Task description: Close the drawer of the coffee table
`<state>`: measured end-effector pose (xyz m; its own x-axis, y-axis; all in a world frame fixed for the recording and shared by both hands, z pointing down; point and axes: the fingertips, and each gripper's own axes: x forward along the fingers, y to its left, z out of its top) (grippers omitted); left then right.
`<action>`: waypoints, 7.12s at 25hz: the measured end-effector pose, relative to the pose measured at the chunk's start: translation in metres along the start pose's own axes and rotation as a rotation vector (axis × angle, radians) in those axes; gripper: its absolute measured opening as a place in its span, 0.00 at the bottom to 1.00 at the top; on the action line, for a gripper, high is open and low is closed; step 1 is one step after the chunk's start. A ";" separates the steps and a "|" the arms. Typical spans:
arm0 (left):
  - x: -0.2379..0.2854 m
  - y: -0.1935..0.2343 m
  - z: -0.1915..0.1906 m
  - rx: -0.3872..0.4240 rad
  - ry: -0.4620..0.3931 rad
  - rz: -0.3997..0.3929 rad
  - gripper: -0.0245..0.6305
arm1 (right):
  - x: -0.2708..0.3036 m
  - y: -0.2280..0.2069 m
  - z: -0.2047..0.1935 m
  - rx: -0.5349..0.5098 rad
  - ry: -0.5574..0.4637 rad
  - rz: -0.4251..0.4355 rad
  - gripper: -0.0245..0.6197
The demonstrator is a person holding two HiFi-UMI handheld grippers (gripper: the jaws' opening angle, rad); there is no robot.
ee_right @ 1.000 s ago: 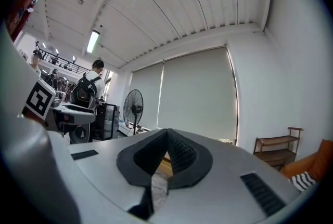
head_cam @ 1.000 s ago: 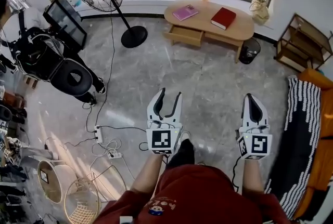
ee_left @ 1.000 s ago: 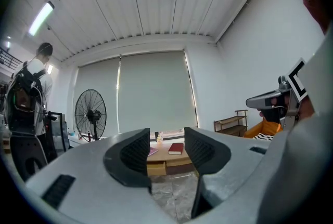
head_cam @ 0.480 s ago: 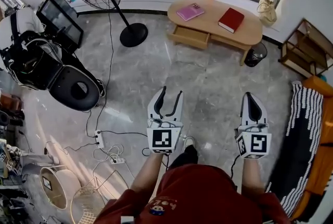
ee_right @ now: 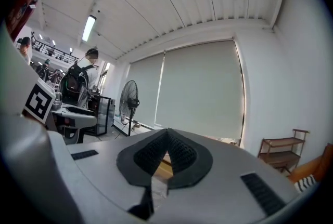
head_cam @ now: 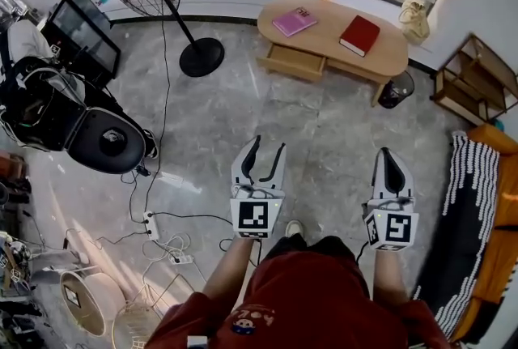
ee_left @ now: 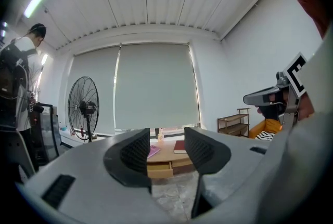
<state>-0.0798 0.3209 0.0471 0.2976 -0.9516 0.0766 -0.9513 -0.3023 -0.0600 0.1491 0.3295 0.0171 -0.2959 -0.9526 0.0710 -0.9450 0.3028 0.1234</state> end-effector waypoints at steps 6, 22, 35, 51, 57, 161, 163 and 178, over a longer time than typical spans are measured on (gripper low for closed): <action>0.013 0.008 0.001 0.018 -0.005 0.007 0.33 | 0.015 -0.018 -0.001 0.028 -0.005 -0.039 0.03; 0.171 0.006 0.011 0.043 -0.014 0.003 0.33 | 0.154 -0.128 -0.015 0.044 -0.010 -0.074 0.03; 0.327 -0.010 0.048 0.073 -0.029 -0.013 0.33 | 0.282 -0.225 -0.031 0.096 0.023 -0.068 0.03; 0.397 0.090 0.041 0.047 -0.053 -0.012 0.33 | 0.390 -0.180 -0.008 0.013 0.022 -0.074 0.03; 0.411 0.162 0.035 0.065 -0.063 -0.078 0.33 | 0.425 -0.125 0.008 0.033 0.016 -0.145 0.03; 0.562 0.103 -0.692 0.082 0.176 -0.182 0.33 | 0.556 0.031 -0.703 -0.099 0.240 0.470 0.04; 0.578 0.107 -0.702 0.071 0.181 -0.163 0.33 | 0.569 0.037 -0.706 -0.109 0.200 0.490 0.03; 0.614 0.135 -0.675 0.027 0.010 -0.105 0.37 | 0.596 0.046 -0.715 0.048 0.155 0.518 0.03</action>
<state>-0.0795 -0.2672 0.7576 0.3944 -0.9141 0.0941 -0.9125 -0.4017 -0.0777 0.0283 -0.2024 0.7724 -0.7043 -0.6621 0.2559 -0.6871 0.7265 -0.0114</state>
